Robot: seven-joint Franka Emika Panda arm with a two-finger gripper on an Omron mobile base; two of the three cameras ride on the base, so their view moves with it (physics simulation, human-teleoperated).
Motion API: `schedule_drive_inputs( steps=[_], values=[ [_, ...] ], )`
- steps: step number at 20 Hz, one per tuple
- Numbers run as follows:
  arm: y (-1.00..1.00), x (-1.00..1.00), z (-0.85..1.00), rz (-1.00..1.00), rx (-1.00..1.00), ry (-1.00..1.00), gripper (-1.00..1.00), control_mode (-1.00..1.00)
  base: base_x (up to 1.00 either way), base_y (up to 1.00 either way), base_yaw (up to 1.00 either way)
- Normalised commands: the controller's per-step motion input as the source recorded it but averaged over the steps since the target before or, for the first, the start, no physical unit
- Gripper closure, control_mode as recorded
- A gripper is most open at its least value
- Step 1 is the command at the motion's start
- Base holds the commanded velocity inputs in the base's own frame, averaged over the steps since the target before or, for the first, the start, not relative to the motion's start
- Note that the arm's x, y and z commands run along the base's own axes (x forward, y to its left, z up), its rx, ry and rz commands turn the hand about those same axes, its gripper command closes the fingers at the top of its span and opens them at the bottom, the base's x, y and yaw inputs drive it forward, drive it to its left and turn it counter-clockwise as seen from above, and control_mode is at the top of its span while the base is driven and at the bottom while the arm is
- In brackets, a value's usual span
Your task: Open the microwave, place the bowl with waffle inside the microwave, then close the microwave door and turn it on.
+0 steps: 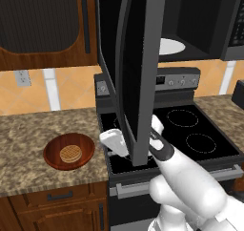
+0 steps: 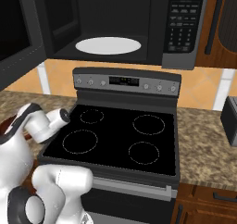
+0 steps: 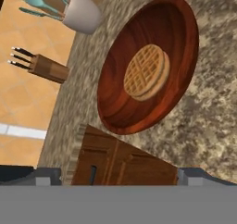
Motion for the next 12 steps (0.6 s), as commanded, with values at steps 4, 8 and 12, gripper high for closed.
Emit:
schedule_drive_inputs(
  steps=[4,8,12],
  values=[
    [0.04,0.39,-0.04,-0.03,0.0,0.09,-1.0,-1.0,0.0,0.0,0.0],
    [0.17,0.33,-0.1,-0.03,-0.01,0.09,-1.0,-1.0,0.0,0.0,0.0],
    [0.06,0.11,-0.24,-0.01,-0.01,0.03,-1.0,-1.0,0.0,0.0,0.0]
  ],
)
